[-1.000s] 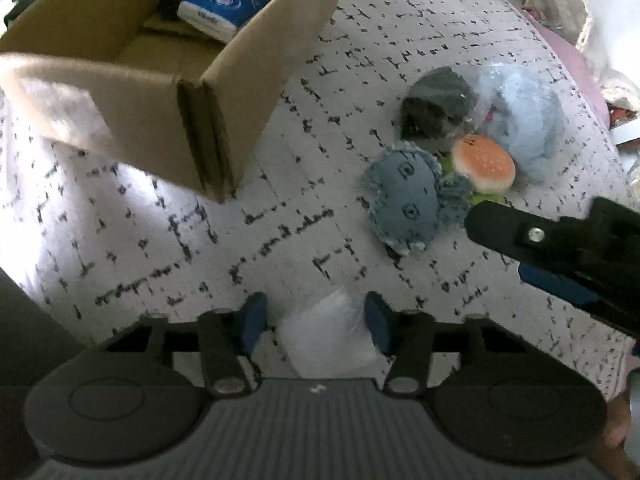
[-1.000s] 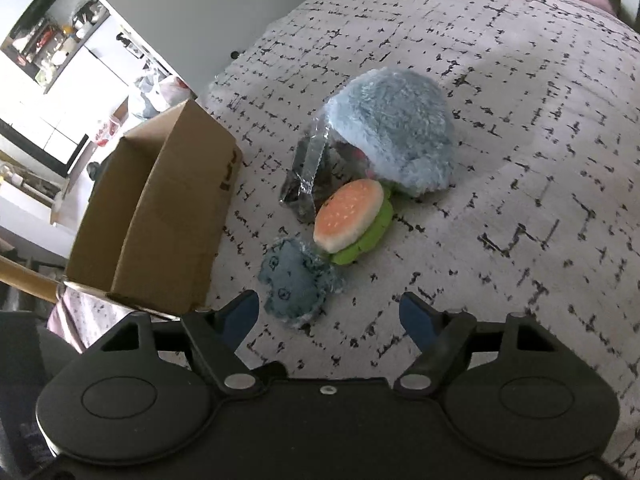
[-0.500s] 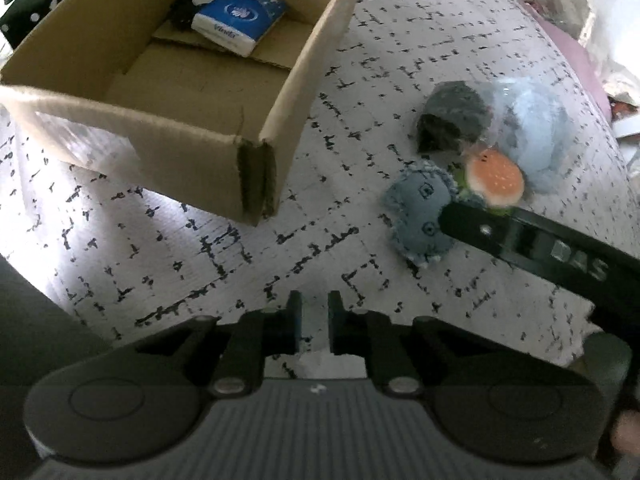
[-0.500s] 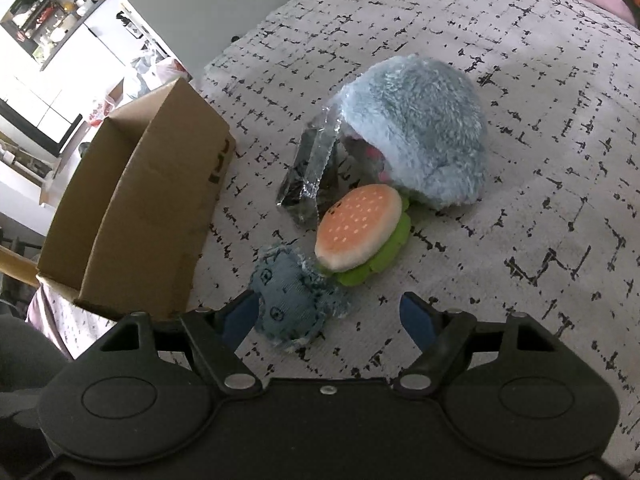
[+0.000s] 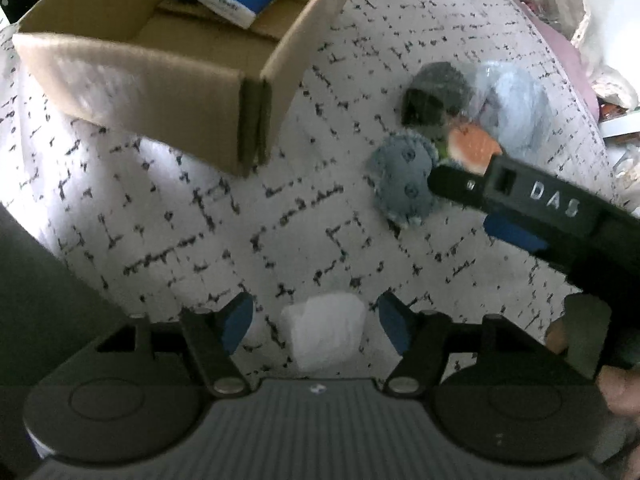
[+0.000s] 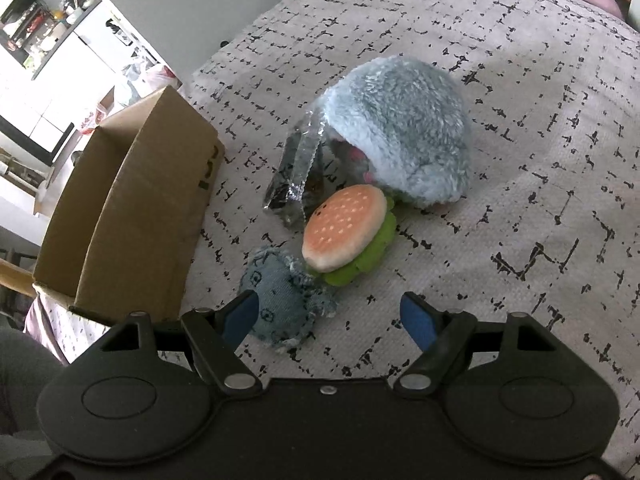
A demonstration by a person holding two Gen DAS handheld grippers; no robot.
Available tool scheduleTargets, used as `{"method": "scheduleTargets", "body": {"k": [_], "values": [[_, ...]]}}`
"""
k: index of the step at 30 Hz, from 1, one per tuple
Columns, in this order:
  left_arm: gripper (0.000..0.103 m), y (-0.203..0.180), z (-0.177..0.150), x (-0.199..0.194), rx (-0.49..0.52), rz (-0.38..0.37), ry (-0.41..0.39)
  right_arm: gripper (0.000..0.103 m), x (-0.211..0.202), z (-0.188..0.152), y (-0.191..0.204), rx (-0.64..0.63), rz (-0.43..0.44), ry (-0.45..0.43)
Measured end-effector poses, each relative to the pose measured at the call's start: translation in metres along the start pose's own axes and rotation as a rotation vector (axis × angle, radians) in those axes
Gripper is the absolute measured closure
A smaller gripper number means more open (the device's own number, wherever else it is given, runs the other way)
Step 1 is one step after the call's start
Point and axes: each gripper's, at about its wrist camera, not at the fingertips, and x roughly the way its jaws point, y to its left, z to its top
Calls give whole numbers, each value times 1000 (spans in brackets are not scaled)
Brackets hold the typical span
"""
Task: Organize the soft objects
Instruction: 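Grasp the white cloth with the left tool while the right tool grasps the grey-blue plush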
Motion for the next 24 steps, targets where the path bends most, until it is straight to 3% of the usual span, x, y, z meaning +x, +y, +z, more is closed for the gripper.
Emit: {"method": "scheduleTargets", "body": {"k": [4, 7, 9, 10, 20, 24], "values": [[35, 0, -7, 3, -41, -21, -8, 26, -4, -4, 4, -27, 20, -10], [36, -1, -9, 8, -54, 16, -16, 28, -6, -6, 10, -59, 45, -9], [47, 1, -9, 13, -76, 9, 1, 29, -5, -6, 13, -79, 50, -10], [59, 3, -8, 17, -89, 1, 23, 31, -5, -6, 13, -85, 51, -12], [59, 5, 8, 1, -82, 21, -49, 36, 4, -5, 18, -124, 37, -8], [59, 14, 18, 1, -124, 31, -36, 43, 10, -4, 24, -156, 22, -2]]}}
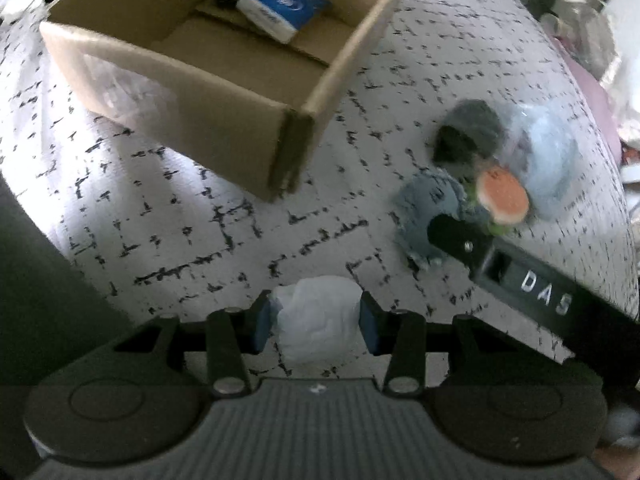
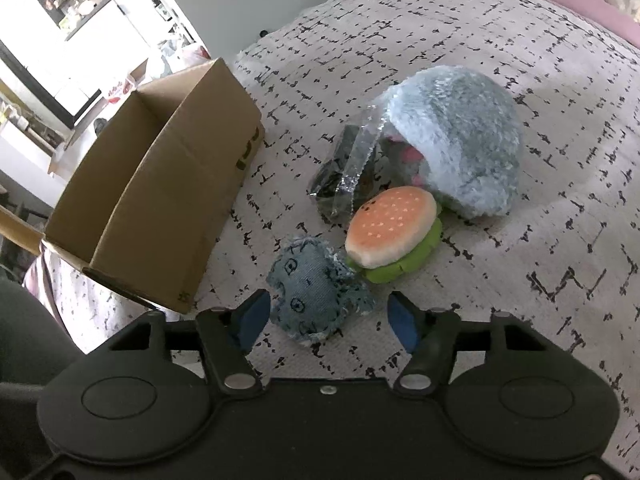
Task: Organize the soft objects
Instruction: 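Grasp the white cloth with the left tool while the right tool grasps the grey-blue plush, then lift and carry the white cloth and grey-blue plush over the box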
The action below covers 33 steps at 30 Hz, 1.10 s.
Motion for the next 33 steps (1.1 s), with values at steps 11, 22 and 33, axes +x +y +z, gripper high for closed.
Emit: {"method": "scheduleTargets", "body": {"k": [11, 22, 33], "values": [[59, 12, 18, 0, -20, 61, -15, 46, 19, 3, 21, -147, -101, 3], [59, 22, 19, -14, -25, 45, -44, 73, 6, -2, 28, -150, -30, 29], [59, 28, 13, -49, 8, -20, -108, 73, -29, 3, 37, -120, -64, -60]]}}
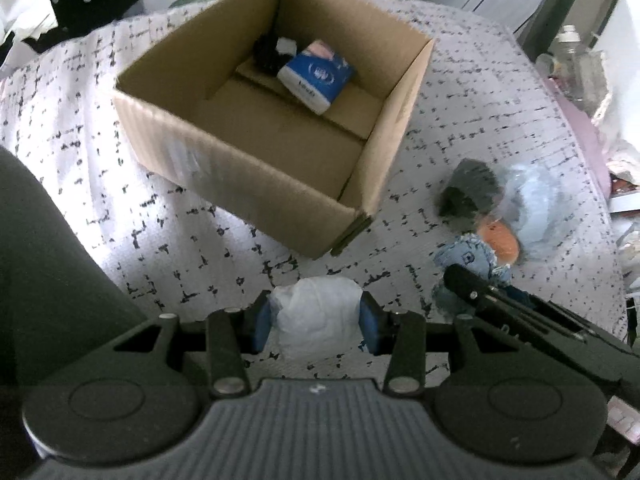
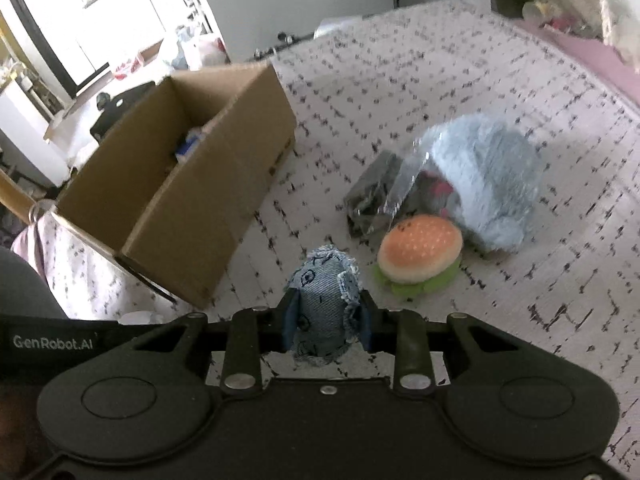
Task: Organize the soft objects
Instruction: 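Lift and carry the white cloth and grey-blue plush over the box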
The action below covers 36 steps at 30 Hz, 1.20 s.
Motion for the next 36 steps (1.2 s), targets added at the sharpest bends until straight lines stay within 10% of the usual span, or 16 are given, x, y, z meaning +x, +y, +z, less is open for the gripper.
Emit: {"method": "scheduleTargets", "body": {"k": [36], "values": [[59, 23, 68, -89, 161, -115, -193, 72, -79, 48, 68, 87, -65, -221]]}}
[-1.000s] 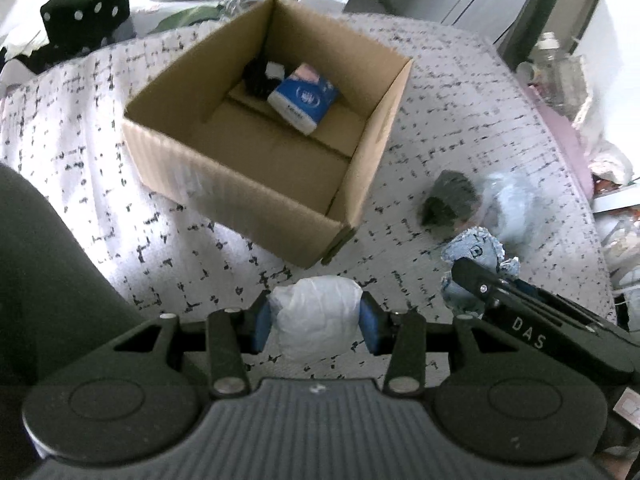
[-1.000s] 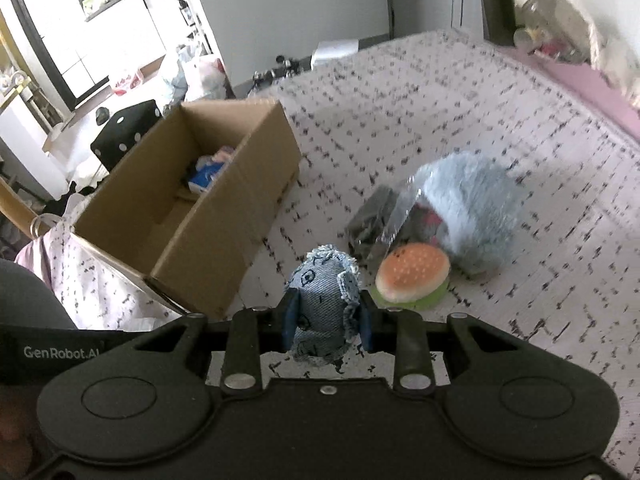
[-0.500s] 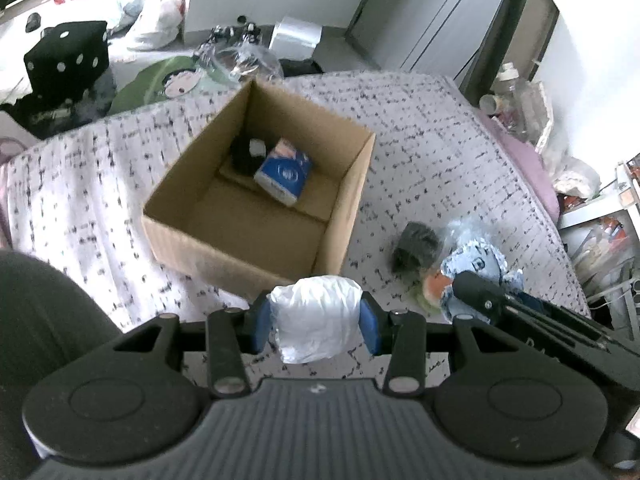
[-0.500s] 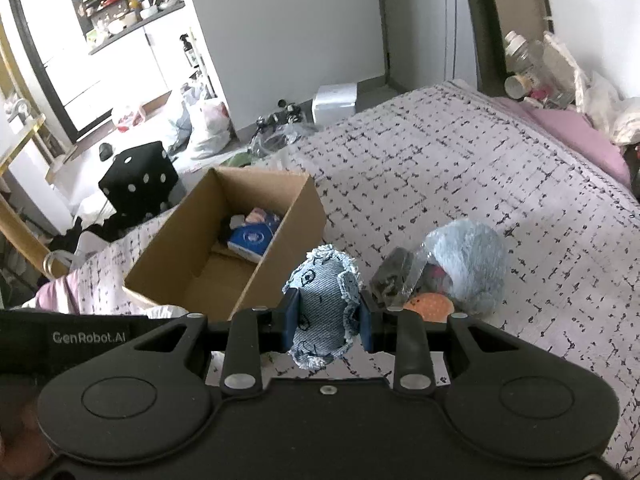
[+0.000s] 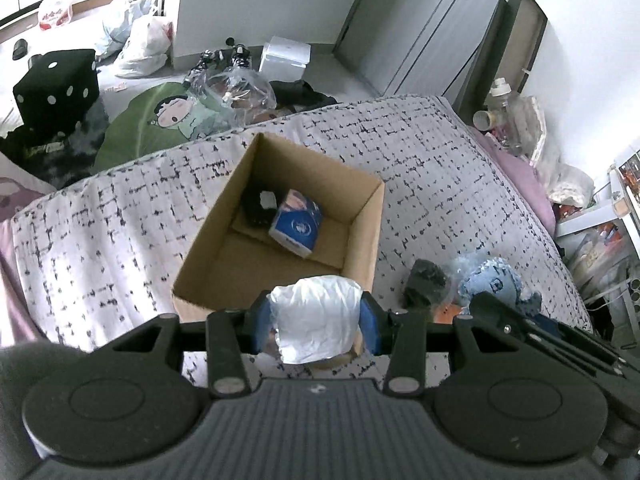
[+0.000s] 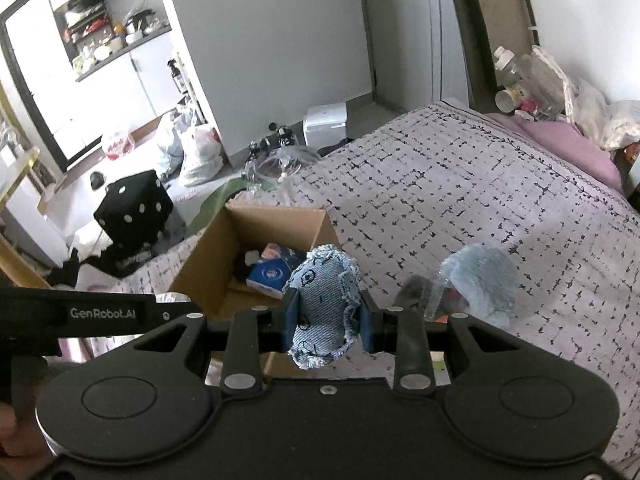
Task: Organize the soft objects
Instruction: 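Lift and carry the white cloth and grey-blue plush over the box, then open the left tool dropping the white cloth while the right tool drops the grey-blue plush into the box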
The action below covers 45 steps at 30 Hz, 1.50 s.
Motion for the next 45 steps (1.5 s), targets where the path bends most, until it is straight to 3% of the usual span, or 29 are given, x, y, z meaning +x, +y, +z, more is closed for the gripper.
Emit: {"method": "scheduleTargets", "body": {"k": [16, 37, 45], "values": [[59, 21, 39, 27, 80, 21, 36, 72, 25, 17, 14, 57, -32, -23], [59, 28, 62, 80, 123, 67, 128, 72, 69, 34, 28, 78, -36, 33], [47, 36, 71, 83, 114, 80, 153, 72, 84, 37, 27, 116, -17, 59]]}}
